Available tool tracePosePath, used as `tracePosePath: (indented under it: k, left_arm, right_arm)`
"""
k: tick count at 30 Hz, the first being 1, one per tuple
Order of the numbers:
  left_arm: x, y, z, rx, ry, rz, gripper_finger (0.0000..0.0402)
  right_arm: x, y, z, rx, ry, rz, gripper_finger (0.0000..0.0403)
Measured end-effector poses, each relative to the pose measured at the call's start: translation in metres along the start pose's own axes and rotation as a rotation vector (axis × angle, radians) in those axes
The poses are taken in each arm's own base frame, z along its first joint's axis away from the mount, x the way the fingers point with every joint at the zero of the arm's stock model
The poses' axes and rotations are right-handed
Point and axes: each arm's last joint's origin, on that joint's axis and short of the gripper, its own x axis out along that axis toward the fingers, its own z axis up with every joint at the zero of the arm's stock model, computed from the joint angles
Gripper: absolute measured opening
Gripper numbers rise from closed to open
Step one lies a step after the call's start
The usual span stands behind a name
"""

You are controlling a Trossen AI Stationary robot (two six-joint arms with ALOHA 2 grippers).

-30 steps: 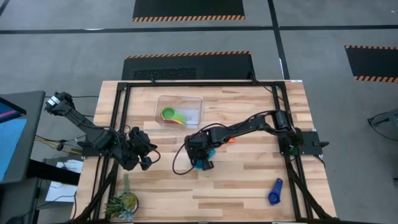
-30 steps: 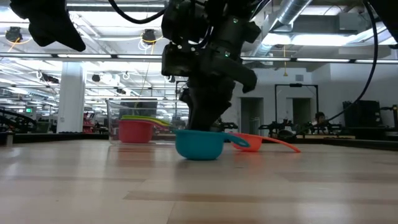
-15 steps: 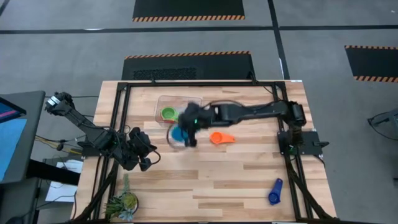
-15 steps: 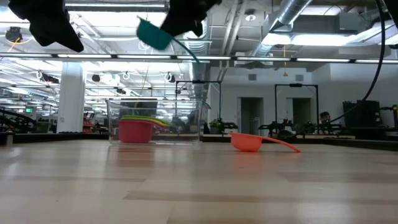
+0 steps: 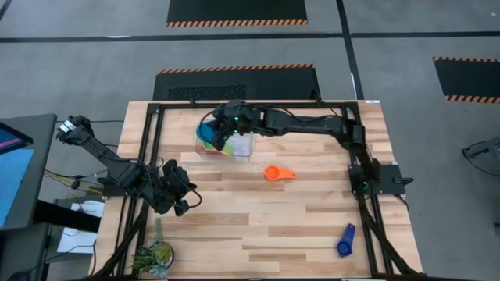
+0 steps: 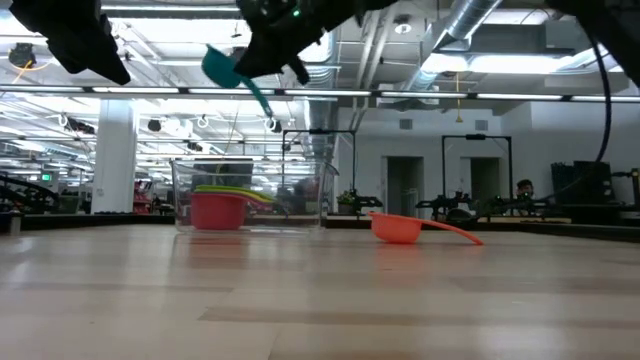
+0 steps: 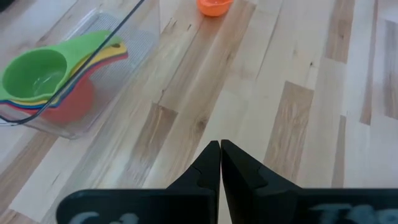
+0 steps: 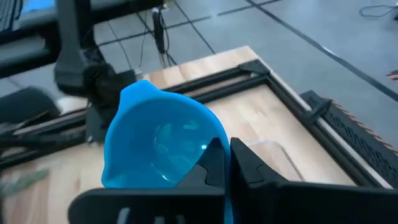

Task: Nest measuring cups in basket
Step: Stack the light blue measuring cup on top of the green measuring cup in the transparent bin

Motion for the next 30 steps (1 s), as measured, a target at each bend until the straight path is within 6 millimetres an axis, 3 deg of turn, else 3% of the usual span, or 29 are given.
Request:
tracePosePath:
  k: [7,14,30]
  left_arm:
    - [0.000,0.000,0.000,0.000,0.001,0.000,0.0000]
    - [0.000,0.000,0.000,0.003,0.003,0.001,0.0000]
    - [0.000,0.000,0.000,0.022,0.005,0.000,0.0000]
  right_arm:
    - [0.045,-0.019,-0.014,0.038,0.063,-0.033,0.0007]
    - [0.071,-0.034,-0.037,0.133,0.224,-0.087,0.0007]
    - [0.074,-0.029,-0.053,0.253,0.344,-0.142,0.0007]
